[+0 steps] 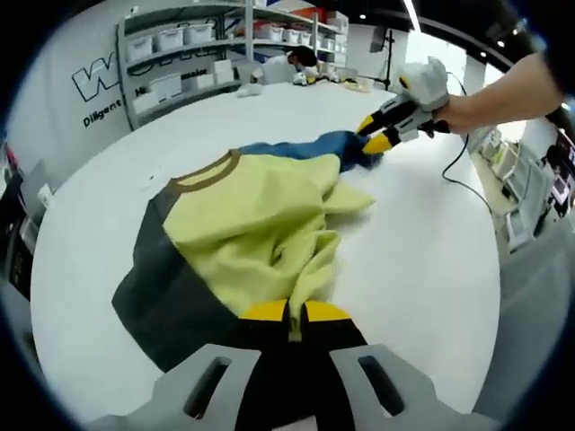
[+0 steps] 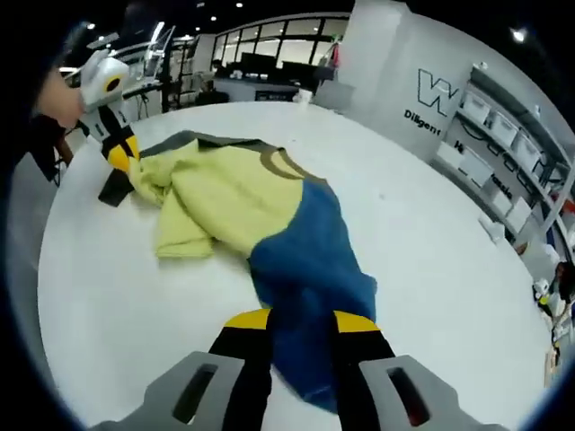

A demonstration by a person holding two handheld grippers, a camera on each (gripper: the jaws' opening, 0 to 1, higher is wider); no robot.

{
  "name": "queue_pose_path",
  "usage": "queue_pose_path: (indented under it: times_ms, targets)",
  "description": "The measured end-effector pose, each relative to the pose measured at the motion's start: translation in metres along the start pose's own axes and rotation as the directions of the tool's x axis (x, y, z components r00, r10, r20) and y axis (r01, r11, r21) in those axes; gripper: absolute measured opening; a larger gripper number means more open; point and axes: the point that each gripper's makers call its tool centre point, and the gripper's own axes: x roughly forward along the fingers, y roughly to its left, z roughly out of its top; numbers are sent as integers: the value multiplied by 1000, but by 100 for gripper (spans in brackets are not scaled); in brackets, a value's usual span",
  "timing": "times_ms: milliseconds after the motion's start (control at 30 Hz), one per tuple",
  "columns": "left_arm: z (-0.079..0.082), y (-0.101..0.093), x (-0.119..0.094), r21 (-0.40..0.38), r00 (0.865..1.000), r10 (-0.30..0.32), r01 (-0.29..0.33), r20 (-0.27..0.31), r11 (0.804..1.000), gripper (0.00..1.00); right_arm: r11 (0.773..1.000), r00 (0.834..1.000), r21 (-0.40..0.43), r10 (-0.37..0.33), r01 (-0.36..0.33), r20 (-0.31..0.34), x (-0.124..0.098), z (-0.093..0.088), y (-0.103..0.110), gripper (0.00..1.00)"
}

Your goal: Fold the garment on the visible template until the final outline fits inside the template.

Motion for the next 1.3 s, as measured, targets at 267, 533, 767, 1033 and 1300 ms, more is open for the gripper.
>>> queue_pose_path:
  times_ms: [267, 533, 767, 1033, 1300]
  targets:
    - [2, -2, -5, -3, 1000, -1, 1, 11, 1000, 8, 980, 978, -12, 199, -199, 59, 15, 26, 79, 23]
    - [4, -2, -12, 0, 1000, 1, -1, 19, 1000, 8, 971, 971, -15, 239, -238, 11, 32, 15, 106, 23]
    - [6, -1, -16, -2, 1000, 4, -4, 25, 1000, 8, 974, 975, -62, 219, -217, 24, 40, 22, 104, 17]
    - [8, 0, -20, -1, 999, 11, -11, 30, 1000, 8, 967, 974, -125, 226, -223, 6, 46, 23, 104, 0]
    - [13, 6, -34, 20, 999, 23, -24, 39, 1000, 8, 940, 938, -46, 340, -337, 69, 14, 51, 112, 0]
